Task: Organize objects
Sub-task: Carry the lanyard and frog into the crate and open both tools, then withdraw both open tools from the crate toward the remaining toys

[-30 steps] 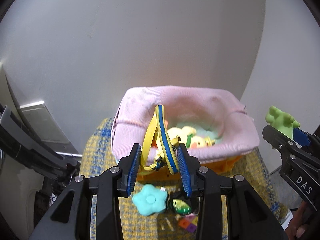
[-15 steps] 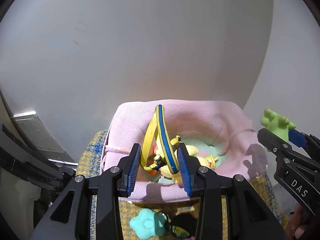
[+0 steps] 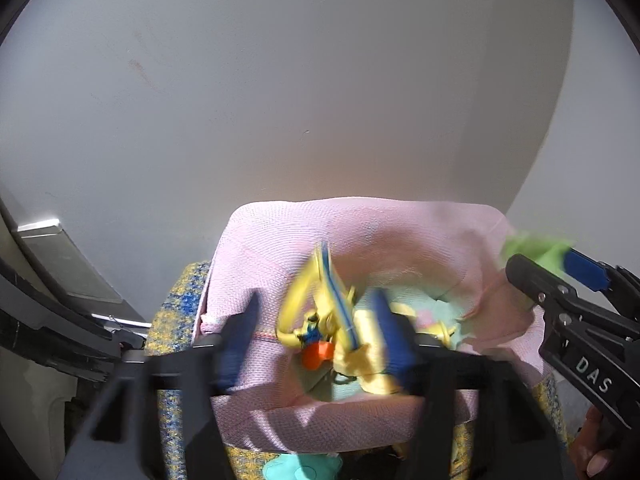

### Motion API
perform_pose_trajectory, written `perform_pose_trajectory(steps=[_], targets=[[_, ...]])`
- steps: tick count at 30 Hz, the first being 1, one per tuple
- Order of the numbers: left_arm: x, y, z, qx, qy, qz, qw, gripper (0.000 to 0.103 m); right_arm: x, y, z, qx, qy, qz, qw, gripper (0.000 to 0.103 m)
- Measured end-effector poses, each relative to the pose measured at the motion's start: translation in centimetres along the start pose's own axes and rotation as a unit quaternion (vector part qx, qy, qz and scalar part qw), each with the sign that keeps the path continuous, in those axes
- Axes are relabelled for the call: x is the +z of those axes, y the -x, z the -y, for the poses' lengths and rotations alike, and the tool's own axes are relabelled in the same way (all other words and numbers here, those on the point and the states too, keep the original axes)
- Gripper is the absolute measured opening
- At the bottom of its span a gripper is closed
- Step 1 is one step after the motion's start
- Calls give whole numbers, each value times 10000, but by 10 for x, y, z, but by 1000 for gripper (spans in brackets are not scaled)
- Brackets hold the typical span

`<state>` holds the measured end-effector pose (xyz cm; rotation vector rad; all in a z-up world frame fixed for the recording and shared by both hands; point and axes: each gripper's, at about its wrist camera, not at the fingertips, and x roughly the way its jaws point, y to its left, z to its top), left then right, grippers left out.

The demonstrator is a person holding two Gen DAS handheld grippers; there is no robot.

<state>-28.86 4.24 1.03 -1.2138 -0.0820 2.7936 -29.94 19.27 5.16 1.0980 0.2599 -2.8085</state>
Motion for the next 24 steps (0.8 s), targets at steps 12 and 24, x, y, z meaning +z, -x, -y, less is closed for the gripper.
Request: perform_pose_trajectory(steps=[12,24], targets=[[-5,13,-9,194,201,38,9996,90,-5,11,18,-136,-295,64,9995,94],[-7,60,-7,233,200,288,9991,90,-10,54,14,-170,-309,278,9990,94]])
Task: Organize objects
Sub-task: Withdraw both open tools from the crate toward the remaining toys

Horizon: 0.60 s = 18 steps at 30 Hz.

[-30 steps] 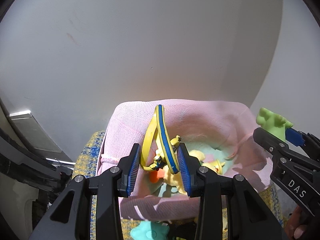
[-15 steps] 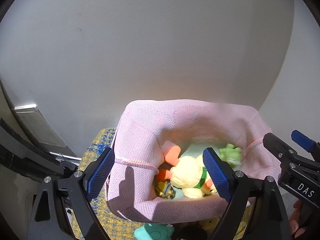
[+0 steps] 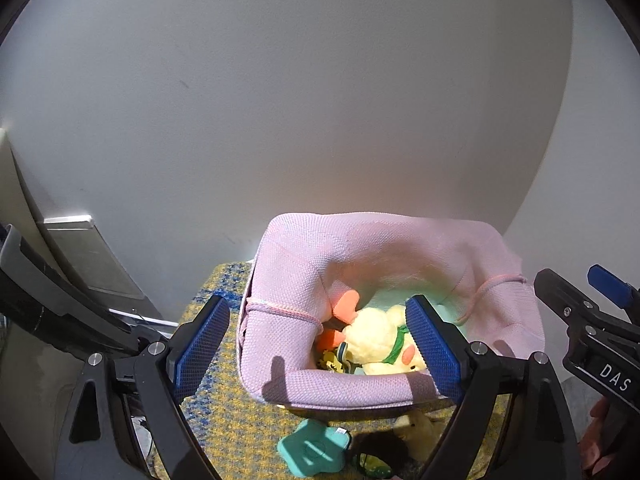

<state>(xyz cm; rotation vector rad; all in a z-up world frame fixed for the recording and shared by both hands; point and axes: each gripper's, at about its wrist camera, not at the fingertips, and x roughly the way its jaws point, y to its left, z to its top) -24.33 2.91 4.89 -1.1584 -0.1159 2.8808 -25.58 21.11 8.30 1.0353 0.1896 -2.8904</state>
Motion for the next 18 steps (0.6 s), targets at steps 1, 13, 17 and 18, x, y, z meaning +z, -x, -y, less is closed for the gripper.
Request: perform_pose_trajectory(steps=[1,13,17,18], targets=[[-1,4,-1,4,6,18,10000,90,-1,4,0,-7,6,16,10000,94],[-18,47,-15,112,112,225,9996,103,-19,52,0,-121,-12,189,9997,102],[-28,56,-18,123,132,225,9996,103,-28,62,2,-117,-35,166,9998,102],[-30,57,-19,123,126,226,9996,103,-31,64,3,-120,-36,163,9998,102]])
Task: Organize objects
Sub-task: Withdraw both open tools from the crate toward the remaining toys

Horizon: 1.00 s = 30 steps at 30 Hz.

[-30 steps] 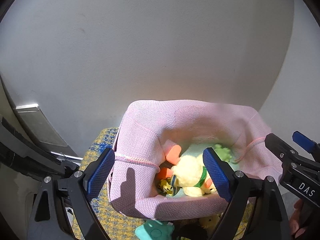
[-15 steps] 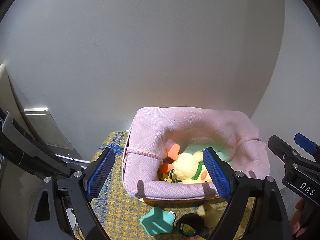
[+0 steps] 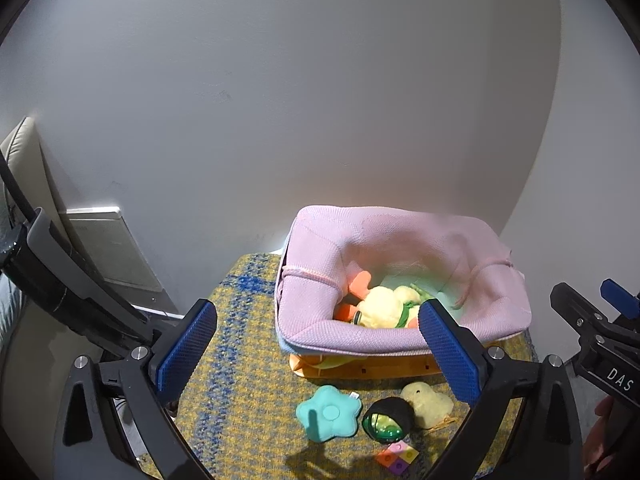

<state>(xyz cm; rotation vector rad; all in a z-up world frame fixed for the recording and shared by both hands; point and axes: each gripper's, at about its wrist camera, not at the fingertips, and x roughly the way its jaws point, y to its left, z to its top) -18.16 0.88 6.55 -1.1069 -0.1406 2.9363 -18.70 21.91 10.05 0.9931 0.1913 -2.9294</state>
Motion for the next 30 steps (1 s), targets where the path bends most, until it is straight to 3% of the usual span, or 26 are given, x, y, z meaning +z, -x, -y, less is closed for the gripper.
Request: perform_pose_trajectory(steps=[30], targets=[[-79,5,-24,124,-2,-284,9995,103,-85,6,-15,107,206,-287,9993,102]])
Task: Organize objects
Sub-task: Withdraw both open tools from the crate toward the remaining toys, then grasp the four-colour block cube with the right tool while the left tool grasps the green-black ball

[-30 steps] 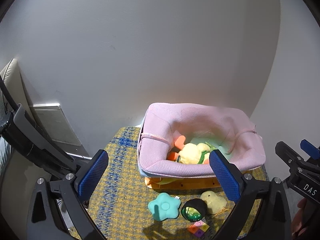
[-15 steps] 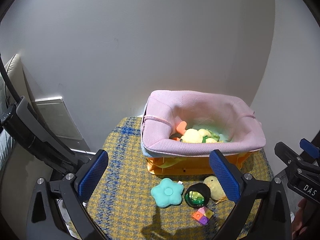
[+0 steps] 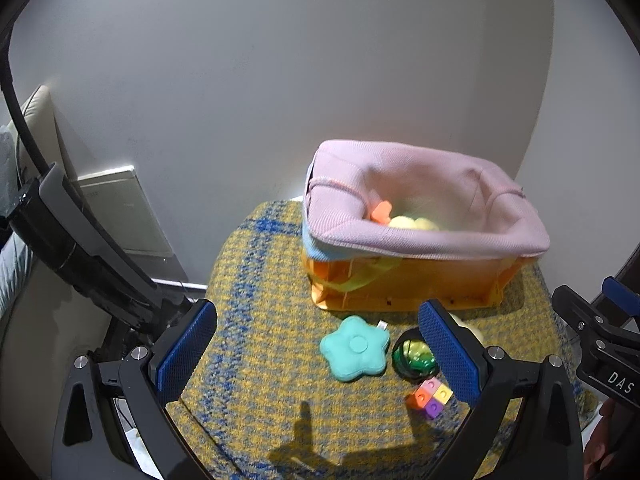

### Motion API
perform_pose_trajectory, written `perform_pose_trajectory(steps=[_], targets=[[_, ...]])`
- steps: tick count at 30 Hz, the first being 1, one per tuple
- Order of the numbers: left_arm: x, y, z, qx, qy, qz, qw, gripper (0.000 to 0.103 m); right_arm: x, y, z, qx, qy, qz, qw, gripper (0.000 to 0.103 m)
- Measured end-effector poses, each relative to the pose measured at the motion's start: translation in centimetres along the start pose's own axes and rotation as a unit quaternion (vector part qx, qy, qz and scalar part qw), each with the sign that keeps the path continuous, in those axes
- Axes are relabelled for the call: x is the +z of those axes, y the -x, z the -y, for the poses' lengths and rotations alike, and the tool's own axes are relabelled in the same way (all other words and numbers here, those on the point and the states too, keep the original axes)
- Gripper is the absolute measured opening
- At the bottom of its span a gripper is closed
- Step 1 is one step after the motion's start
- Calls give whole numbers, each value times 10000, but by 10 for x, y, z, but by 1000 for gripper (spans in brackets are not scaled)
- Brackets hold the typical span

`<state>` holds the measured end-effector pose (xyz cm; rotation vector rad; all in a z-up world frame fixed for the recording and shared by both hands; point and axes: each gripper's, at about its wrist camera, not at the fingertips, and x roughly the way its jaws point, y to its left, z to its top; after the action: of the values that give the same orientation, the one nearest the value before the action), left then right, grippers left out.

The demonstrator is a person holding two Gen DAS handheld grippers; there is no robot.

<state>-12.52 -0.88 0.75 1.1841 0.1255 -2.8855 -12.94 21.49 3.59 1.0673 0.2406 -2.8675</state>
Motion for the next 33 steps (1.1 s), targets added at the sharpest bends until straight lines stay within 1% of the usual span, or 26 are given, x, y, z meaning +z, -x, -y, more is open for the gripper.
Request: perform_pose_trajectory(steps=[8,14,19,26,33], targets=[[-35,-14,-20,94,62,-258,9996,103,-31,-18,-17,38,120,-192,9997,102],[-56,-25,-23,144,-42,-330,9993,103,-54,-33,-27,87,125,-353,9993,102],[-68,-34,-22,165,-130,-386,9990,103,-67,-44,-32,59,187,-451,9988,102],[-83,-47,-26,204,-106,-558,9982,103,-79,-57,-36,80,234,-594,9979,102],[-94,-54,-31,293,-115,-644,9974,103,-90,-68,-45,135,328,-712,9968,102]])
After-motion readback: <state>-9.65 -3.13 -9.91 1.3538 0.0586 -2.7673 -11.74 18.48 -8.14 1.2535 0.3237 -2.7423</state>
